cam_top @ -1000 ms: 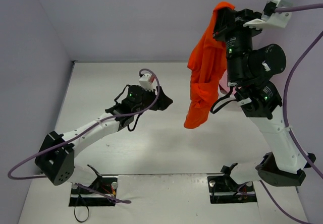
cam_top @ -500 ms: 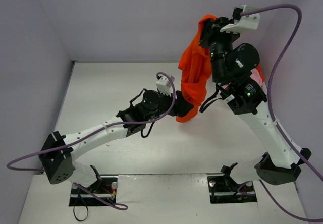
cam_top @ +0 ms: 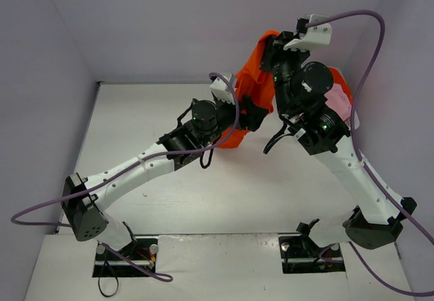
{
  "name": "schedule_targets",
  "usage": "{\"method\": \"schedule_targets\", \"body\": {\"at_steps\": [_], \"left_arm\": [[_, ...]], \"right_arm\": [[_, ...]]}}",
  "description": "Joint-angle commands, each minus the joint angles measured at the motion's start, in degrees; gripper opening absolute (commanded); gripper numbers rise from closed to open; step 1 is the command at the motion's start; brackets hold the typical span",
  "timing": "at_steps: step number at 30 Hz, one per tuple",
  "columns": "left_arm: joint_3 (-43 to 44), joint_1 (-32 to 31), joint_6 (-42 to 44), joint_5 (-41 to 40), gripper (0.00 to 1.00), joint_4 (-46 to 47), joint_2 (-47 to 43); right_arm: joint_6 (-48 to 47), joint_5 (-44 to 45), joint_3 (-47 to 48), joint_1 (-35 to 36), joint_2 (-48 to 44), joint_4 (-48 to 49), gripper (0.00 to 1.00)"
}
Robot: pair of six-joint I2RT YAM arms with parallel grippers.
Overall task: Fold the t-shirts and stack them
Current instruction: Flatten the tshirt out
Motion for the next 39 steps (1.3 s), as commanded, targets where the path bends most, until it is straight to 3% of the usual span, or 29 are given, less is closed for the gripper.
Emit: {"method": "schedule_targets", "body": {"at_steps": [1,7,12,15,17,20,25,34,39], "left_arm": [[0.6,0.3,4.1,-4.8,0.72,3.1,0.6],[-5.7,1.9,1.9,-3.9,0.72,6.4,1.5],[-19.7,1.7,-6.2,-1.9,0.72,12.3,0.7],[-28.5,-0.9,-11.4,-2.0,0.72,17.7,-1.4],[-30.2,-5.7,-11.9,-4.3,0.72,15.1,-2.7],[-28.4,-13.1,-12.7,-9.3,0.72,5.7,-3.2],[-28.1,-19.5,-13.8,-13.8,0.72,3.9,-4.1],[-20.3,-18.6,-5.9,-21.4,0.72,-7.0,-6.0],[-21.2,-12.3,-7.4,-18.4,0.72,-5.6,-6.9]], "right_arm": [[0.4,-0.8,0.5,-0.3,-3.5,5.7,0.0],[-1.1,-0.2,1.1,-0.3,-4.6,5.0,0.0],[-2.3,-0.6,3.4,-0.3,-4.3,4.3,0.0],[-3.1,-0.3,5.3,-0.3,-3.4,4.1,0.0],[-3.5,-0.7,6.9,-0.3,-2.2,4.1,0.0],[-3.8,-1.0,9.0,-0.3,-0.1,3.9,0.0],[-2.9,-1.6,9.5,-0.3,1.7,3.9,0.0],[-3.4,-0.1,8.0,-0.3,1.3,3.7,0.0],[-3.0,0.0,7.4,-0.3,-0.2,3.8,0.0]]}}
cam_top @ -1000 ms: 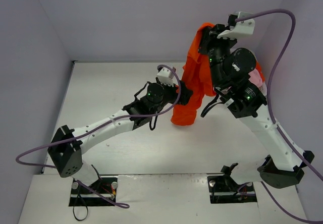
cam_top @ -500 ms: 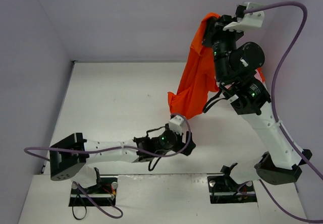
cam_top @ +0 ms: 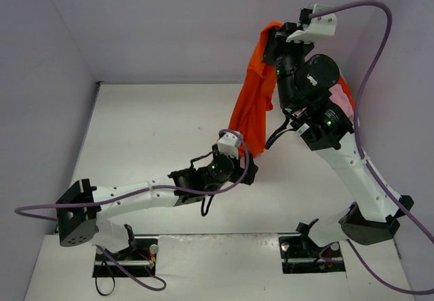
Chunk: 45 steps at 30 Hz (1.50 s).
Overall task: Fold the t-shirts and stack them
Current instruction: Flatten the tshirt out
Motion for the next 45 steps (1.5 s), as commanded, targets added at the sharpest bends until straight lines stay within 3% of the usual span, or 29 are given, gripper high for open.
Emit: {"method": "schedule_targets", "body": {"at_steps": [1,10,22,28,34,38,45], "left_arm": [[0.5,6.0,0.8,0.3,0.72,2.4,-3.2],[5.4,12.1,5.0,1.8,0.72,1.5,-0.4],[-1.4,12.5,2.5,3.7,0.72,10.5,3.9],[-6.2,11.4,-2.5,8.3,0.72,13.6,4.6],[-12.8,6.8,-2.5,0.3,0.72,13.5,-1.7],[-7.1,7.9,2.8,-1.7,0.72,11.1,-4.9],[5.7,8.5,8.0,1.0,0.72,9.6,0.9]], "right_arm": [[-0.2,0.3,0.3,-0.3,-3.2,6.3,0.0],[-1.3,1.4,-0.2,-0.3,-4.9,6.4,0.0],[-4.9,3.1,2.3,-0.3,-6.9,6.4,0.0],[-6.5,4.1,2.3,-0.3,-7.0,6.4,0.0],[-5.0,3.7,-0.1,-0.3,-8.0,7.2,0.0],[-3.6,3.4,-2.1,-0.3,-7.8,7.2,0.0],[-2.2,3.1,-4.1,-0.3,-8.2,7.2,0.0]]}}
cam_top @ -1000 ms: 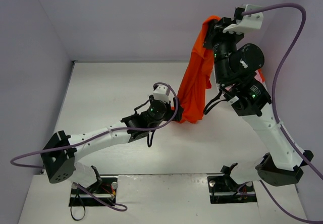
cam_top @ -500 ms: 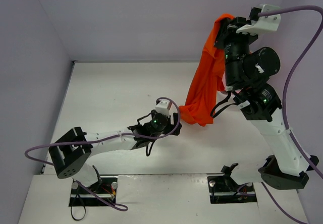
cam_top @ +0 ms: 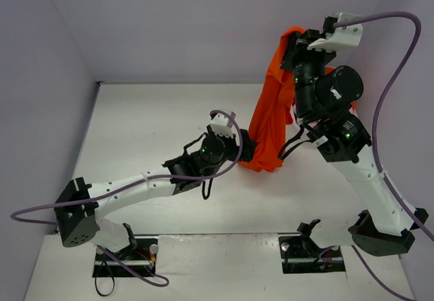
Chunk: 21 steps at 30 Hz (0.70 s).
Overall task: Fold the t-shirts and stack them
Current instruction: Flatten the tshirt out
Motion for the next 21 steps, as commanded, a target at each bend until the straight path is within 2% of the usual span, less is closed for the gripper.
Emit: {"method": "schedule_targets", "body": {"at_steps": [1,10,14,21], "left_arm": [[5.9,0.1,3.9,0.1,0.72,2.9,2.1],[7.5,1.5,0.9,3.6,0.72,5.3,12.3],[3.4,1.7,-2.4,4.5,0.72,7.2,14.1],[-5.4,-0.6,-8.4,5.7,0.72,7.8,11.1]], "right_arm": [[1.1,-0.5,0.2,-0.3,-1.7,6.7,0.0],[0.4,-0.6,0.6,-0.3,-2.7,5.9,0.0],[-0.1,-0.6,0.6,-0.3,-3.4,5.8,0.0],[-1.1,-0.1,0.7,-0.3,-2.8,5.8,0.0]]}}
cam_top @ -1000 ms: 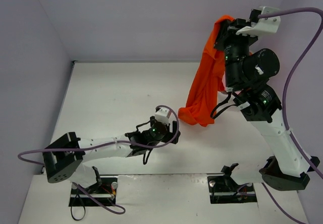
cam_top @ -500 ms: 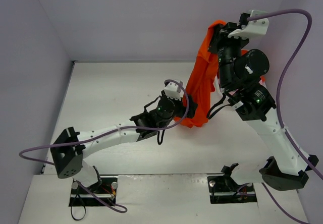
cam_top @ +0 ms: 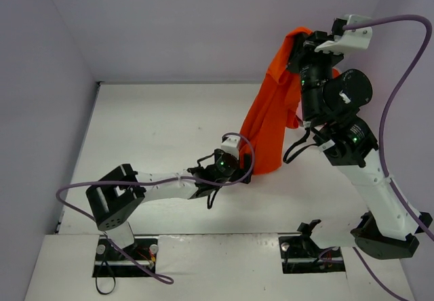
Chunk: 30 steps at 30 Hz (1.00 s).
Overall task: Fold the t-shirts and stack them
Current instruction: Flatten the tshirt out
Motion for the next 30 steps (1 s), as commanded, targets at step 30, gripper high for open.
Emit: {"method": "schedule_targets", "body": {"at_steps": [30], "left_arm": [[-4.7,-22.6,-13.7,-16.1,0.72,-8.0,-8.5]], "right_arm": [[-3.6,1.1,3.6,-0.3,-0.7,7.0,0.0]]}}
